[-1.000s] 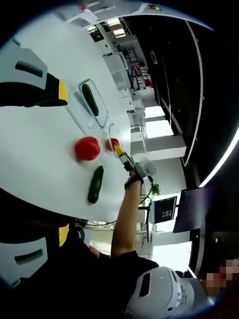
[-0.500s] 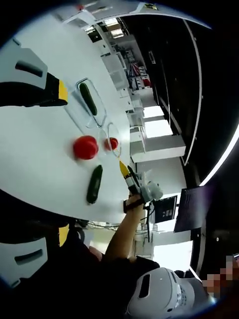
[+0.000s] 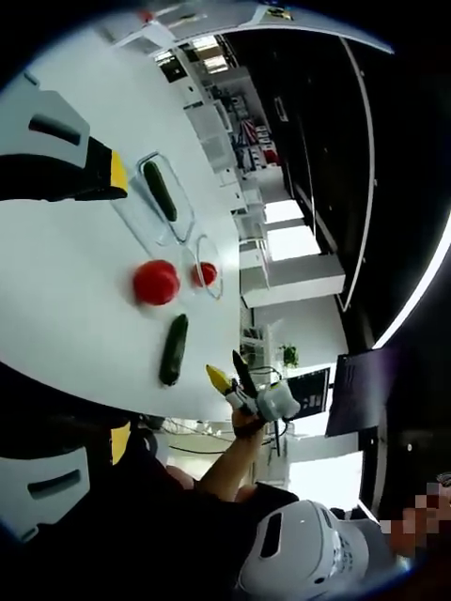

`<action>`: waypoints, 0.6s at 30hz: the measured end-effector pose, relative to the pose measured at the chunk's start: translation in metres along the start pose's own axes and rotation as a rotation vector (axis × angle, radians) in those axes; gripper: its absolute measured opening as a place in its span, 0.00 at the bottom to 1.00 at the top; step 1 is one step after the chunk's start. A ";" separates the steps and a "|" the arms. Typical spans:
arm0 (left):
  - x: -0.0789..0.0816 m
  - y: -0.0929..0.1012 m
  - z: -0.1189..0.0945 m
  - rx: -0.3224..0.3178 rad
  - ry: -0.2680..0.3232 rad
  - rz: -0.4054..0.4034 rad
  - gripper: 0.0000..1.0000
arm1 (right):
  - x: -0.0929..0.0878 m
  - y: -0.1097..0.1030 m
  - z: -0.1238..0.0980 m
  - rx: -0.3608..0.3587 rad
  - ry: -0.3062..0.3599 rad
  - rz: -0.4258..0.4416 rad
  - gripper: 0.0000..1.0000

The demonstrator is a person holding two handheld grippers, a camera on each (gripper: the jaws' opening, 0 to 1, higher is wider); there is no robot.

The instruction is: Sort the scattered tomatoes and cucumbers on the table and place them into their respective storage containers

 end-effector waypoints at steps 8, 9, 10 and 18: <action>-0.006 -0.011 -0.001 0.004 0.011 -0.018 0.94 | -0.009 -0.005 -0.031 0.107 0.017 0.020 0.97; -0.006 -0.011 -0.001 0.002 0.011 -0.018 0.94 | -0.010 -0.005 -0.035 0.112 0.020 0.018 0.97; -0.007 -0.010 -0.001 0.002 0.008 -0.019 0.94 | -0.010 -0.007 -0.041 0.118 0.020 0.012 0.97; -0.008 -0.007 -0.006 0.022 0.000 -0.015 0.94 | -0.003 -0.022 -0.067 0.146 0.042 -0.076 0.97</action>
Point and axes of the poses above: the point that each gripper's makers call its tool centre point, and the gripper's own axes: z roughly forward along the fingers, y roughly to its right, x roughly out of its top, the point moved 7 cm from there along -z, roughly backward along the fingers, and after that the axes turned 12 degrees about -y, right-handed, at the moved point
